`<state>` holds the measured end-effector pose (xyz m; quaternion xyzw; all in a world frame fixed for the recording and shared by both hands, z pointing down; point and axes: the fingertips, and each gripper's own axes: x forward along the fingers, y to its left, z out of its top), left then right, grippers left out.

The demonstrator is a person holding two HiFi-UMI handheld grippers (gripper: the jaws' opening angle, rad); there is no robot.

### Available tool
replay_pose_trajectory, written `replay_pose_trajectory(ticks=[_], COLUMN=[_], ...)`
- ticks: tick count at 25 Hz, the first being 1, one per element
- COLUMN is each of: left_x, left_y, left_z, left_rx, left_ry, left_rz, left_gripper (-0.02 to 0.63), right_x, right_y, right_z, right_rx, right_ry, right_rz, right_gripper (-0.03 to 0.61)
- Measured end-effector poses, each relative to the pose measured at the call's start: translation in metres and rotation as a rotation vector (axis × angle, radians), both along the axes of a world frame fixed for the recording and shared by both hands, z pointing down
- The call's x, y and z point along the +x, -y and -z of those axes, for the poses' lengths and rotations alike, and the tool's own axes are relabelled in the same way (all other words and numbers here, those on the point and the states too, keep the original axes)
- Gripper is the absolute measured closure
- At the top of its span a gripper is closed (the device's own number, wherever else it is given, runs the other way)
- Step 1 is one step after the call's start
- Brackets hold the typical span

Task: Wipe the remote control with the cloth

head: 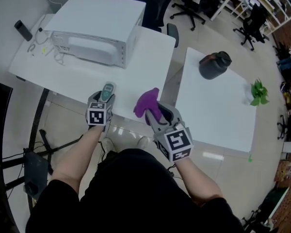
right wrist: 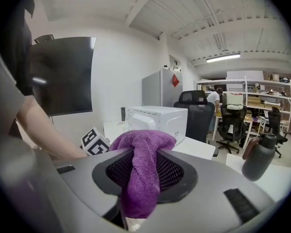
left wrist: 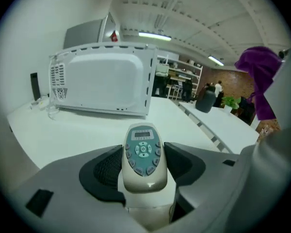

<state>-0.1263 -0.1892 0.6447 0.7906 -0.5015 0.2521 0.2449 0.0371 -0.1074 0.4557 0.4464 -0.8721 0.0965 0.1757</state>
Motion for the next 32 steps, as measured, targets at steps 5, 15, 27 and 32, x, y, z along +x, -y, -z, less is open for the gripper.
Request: replay_pose_trajectory(ticks=[5,15,27,32], left_x=[0.007,0.005,-0.015,-0.035], left_y=[0.014,0.021,-0.023,-0.051], left_z=[-0.033,-0.055,-0.017,-0.003], left_rx=[-0.052,-0.027,0.003,0.017], left_ry=[0.036,0.094,0.056,0.046], left_rz=[0.027,0.063,0.032,0.038], left_gripper=[0.357,0.345,0.324,0.325], right_x=[-0.006,-0.002,-0.017,-0.020], right_y=[-0.004,-0.003,0.038,0.059], right_z=[-0.016,-0.029,-0.124,-0.186], right_rx=[-0.047,-0.080,-0.204,-0.289], right_ry=[-0.019,-0.031,-0.197,-0.311], right_rz=[0.024,0.021,0.048,0.053], right_gripper=[0.443,0.443,0.433,0.428])
